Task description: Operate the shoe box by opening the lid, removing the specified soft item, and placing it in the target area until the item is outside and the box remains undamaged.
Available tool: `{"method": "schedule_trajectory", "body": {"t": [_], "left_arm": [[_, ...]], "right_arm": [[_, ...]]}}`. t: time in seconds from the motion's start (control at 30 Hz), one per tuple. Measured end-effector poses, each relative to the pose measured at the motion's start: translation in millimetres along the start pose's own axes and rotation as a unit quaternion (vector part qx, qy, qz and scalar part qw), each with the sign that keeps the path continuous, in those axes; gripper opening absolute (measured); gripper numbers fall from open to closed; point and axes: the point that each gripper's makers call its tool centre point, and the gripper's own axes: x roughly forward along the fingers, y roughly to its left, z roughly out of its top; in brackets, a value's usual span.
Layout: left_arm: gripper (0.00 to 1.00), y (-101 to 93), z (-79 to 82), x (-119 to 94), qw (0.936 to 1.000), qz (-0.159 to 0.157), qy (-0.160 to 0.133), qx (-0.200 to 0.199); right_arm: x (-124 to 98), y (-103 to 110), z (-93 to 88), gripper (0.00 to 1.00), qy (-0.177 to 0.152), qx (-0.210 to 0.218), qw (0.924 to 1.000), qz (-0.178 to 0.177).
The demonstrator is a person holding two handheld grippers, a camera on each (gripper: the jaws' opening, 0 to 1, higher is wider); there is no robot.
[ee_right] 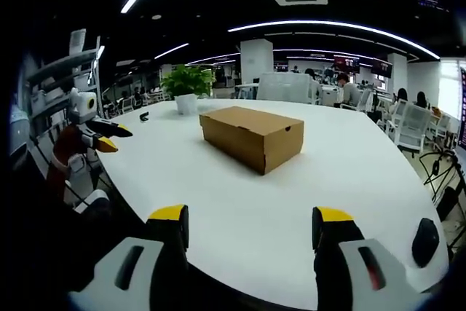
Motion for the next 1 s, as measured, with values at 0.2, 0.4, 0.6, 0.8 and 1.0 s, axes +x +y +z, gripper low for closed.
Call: {"method": "schedule_trajectory", "body": {"t": [0.2, 0.4, 0.6, 0.8, 1.0], "left_arm": [[0.59, -4.0, 8.9, 4, 0.9997, -0.023, -0.011, 0.001], [0.59, 1.1, 13.6, 12, 0.9995, -0.031, -0.004, 0.006], [0.58, 9.8, 17.5, 20, 0.9992, -0.040, 0.000, 0.006], [0.59, 19.4, 21.8, 28, 0.9988, -0.048, 0.006, 0.002], [0.59, 31.0, 18.6, 36, 0.9983, -0.045, 0.033, 0.020]], "right_arm": [[8, 0, -0.3, 0.70, 0.000, 0.009, 0.9999, 0.007], [25, -2, 0.4, 0.71, 0.009, 0.004, 0.9998, 0.020], [41, -17, 11.4, 0.71, 0.012, 0.000, 0.9998, 0.014], [55, -22, 21.7, 0.71, 0.007, -0.004, 0.9998, 0.016], [68, -22, 23.5, 0.71, 0.015, -0.003, 0.9996, 0.024]]}}
